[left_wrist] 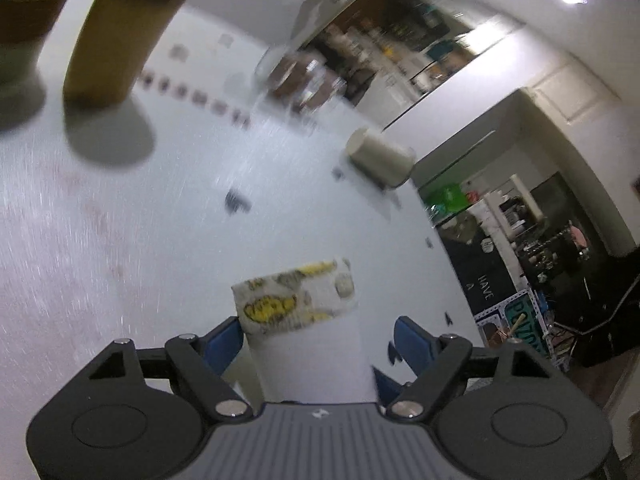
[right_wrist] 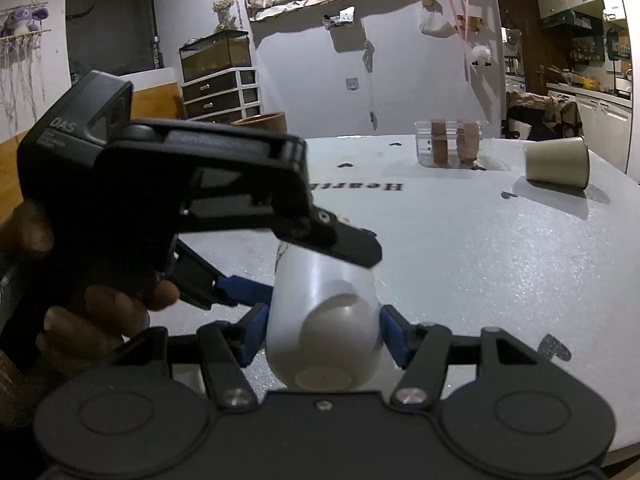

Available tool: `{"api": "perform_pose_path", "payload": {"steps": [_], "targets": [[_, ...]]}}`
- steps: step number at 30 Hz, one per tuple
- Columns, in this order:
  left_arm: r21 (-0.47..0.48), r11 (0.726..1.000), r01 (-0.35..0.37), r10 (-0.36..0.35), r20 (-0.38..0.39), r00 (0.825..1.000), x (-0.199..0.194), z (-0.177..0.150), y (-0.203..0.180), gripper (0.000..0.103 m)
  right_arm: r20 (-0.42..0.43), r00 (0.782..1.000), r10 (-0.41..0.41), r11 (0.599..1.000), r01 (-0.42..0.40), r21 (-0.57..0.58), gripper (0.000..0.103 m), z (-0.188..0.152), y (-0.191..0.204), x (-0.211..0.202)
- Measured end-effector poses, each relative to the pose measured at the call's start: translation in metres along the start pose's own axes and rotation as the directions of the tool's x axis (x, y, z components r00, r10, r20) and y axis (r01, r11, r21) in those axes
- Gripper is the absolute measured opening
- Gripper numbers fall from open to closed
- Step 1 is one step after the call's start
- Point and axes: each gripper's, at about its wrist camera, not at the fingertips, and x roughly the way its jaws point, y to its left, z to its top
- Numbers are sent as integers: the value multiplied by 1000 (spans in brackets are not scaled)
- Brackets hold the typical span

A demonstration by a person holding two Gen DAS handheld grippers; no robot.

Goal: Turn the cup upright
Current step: 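Close the left gripper on the white cup's body while the right gripper holds its base, then open the right gripper and carry the upright white cup with the left gripper beside the cup row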

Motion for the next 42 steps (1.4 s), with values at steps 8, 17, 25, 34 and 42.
{"api": "perform_pose_path", "payload": {"steps": [8,17,25,34,42], "targets": [[370,908,-197,137,181,974,-34,-32,-59,76,82,997,12,994,-3,-113,62,-9,19,2],[446,852,-274,197,212,957,-39,-52,-66,66,149,988,-37,984,62,-166,62,-27,36,-6],[492,808,-323,207,276,938,-38,-56,-69,64,140,989,-37,992,53,-114,71,-18,28,-3],[333,799,-500,334,445,831,-81,-14,-28,65,187,980,-65,997,72,-29,79,-8,15,-15],[173,720,-672,519,510,686,-119,27,42,65,196,978,-76,996,84,-34,79,-7,17,-18]]}}
